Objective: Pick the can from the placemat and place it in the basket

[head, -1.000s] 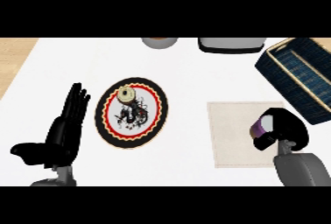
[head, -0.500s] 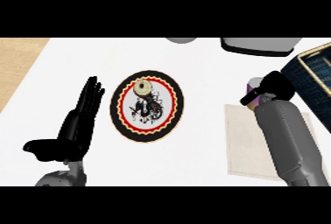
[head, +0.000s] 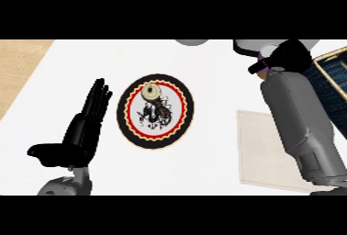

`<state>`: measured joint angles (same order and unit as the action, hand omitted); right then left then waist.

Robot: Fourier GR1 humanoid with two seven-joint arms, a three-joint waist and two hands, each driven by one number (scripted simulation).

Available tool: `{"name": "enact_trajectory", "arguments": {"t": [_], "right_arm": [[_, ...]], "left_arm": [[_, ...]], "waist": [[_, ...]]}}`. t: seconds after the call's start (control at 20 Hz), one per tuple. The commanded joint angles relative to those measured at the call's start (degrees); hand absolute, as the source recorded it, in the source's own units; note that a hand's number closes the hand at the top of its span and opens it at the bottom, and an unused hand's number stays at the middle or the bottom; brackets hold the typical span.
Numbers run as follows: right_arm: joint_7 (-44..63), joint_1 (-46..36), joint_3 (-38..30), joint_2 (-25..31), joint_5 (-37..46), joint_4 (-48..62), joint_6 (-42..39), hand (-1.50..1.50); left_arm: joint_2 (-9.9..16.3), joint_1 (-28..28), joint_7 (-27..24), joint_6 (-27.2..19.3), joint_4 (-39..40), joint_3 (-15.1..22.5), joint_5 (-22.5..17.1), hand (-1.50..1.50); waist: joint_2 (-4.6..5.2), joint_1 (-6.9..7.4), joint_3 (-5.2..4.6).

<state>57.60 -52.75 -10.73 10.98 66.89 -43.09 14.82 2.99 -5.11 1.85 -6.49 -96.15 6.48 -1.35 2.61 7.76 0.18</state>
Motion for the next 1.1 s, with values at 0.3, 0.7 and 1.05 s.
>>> {"name": "enact_trajectory", "arguments": {"t": [0.3,0.7,1.05], "right_arm": [[5.84,-17.35,-0.34,-2.74,9.66,6.59,18.37,1.5],[13.11,-24.89,-3.99,-1.85,14.58,13.64,18.73,1.5],[15.05,-28.0,-6.73,4.72,17.94,21.04,10.42,1.5]], "left_arm": [[0.07,-0.35,0.09,-1.12,1.45,-1.14,0.67,0.0],[0.39,1.22,1.03,-1.7,-0.53,-2.89,-0.38,0.0],[1.36,2.57,-1.56,-0.12,1.74,-4.47,-1.51,0.0]], "waist": [[-1.1,-2.25,-0.22],[-1.99,-4.78,-0.24],[-1.83,-5.24,-0.28]]}}
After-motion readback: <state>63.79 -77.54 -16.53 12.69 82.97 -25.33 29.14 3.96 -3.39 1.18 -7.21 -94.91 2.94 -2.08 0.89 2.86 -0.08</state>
